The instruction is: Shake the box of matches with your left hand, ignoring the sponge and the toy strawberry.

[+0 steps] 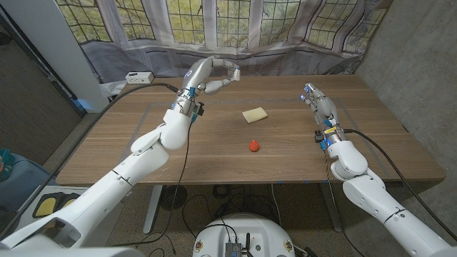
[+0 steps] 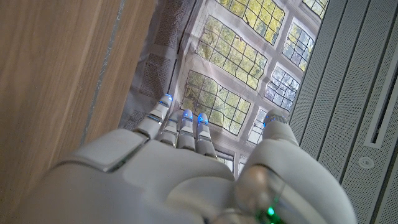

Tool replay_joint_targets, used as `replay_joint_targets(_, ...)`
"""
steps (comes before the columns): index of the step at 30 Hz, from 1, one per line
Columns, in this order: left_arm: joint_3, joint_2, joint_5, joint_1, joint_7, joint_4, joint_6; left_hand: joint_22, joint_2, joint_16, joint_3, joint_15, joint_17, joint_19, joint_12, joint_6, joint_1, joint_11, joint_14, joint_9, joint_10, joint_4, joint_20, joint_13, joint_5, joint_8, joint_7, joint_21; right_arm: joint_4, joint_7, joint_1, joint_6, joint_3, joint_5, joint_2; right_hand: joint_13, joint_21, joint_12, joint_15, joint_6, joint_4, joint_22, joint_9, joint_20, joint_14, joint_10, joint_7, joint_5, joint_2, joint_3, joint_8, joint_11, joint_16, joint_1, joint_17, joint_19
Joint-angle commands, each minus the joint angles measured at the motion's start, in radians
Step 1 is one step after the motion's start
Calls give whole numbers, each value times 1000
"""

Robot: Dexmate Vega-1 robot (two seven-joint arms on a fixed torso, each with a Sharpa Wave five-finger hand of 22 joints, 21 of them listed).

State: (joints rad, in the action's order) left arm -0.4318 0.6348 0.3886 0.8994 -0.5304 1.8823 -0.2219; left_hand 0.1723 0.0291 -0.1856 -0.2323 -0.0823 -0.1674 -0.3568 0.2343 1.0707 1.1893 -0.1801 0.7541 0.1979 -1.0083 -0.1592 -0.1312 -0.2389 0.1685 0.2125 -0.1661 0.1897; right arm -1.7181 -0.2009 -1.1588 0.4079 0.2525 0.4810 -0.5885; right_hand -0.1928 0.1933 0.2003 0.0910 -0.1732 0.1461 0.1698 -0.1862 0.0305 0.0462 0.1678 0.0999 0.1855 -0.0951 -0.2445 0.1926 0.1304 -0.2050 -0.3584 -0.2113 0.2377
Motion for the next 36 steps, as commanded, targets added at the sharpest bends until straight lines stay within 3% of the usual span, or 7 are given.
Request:
replay_joint_targets(1,284,-41,-323,223,-61,62,-98,2,37,0,-12,-93,-2,-8,4,46,-34,-42,12,3,-125,14,-5,-5,9,6,19,8,26,29,32,0,17,0,4,-2,2,1,0,-11,-5,3,-2,-2,7,7,-1,0,1,0,3,0,-8,5,-4,5)
replay_joint_targets(10,458,-124,-735,343,34,34,-172,2,41,-2,-13,-92,-2,-15,6,45,-40,-41,25,3,-130,16,-6,-5,9,4,21,10,48,49,69,6,31,3,12,-2,2,0,0,-11,-5,3,-2,-2,7,6,-1,0,1,1,3,0,-8,5,-4,6)
replay_joint_targets(16,498,-212,-1004,367,117,-23,-236,2,42,0,-13,-93,-1,-18,4,36,-46,-39,28,3,-125,19,-8,-4,10,0,21,11,53,53,77,3,35,4,10,-2,2,1,0,-11,-5,3,-2,-3,7,8,0,0,1,1,3,1,-8,5,-4,6)
replay_joint_targets(20,506,-250,-1098,379,111,-47,-221,3,43,2,-15,-94,0,-27,3,32,-48,-40,29,3,-123,19,-4,-3,11,-2,19,14,54,52,78,0,36,4,8,-2,2,1,0,-11,-5,3,-2,-3,7,7,0,0,1,1,2,0,-8,5,-4,6)
replay_joint_targets(30,475,-304,-1176,362,23,-120,-151,3,46,5,-19,-96,1,-33,0,21,-47,-40,31,3,-114,17,-3,-3,14,-6,22,15,61,57,81,-9,41,16,8,-2,2,0,0,-11,-5,3,-2,-3,8,7,0,0,1,1,3,1,-8,5,-4,7)
replay_joint_targets(33,461,-306,-1109,353,-17,-125,-173,3,46,6,-20,-93,1,-32,-1,19,-48,-40,29,3,-112,16,-14,-3,15,-7,24,14,60,53,79,-12,40,19,8,-2,2,0,1,-11,-4,3,-2,-2,7,6,0,0,1,1,3,0,-8,5,-4,6)
replay_joint_targets(36,444,-305,-927,346,-136,-111,-183,3,47,7,-22,-93,1,-33,-2,20,-47,-40,28,4,-112,16,-19,-3,16,-6,23,14,57,51,73,-10,37,18,5,-2,2,0,1,-11,-4,3,-2,-2,7,6,0,0,1,1,3,1,-8,5,-4,6)
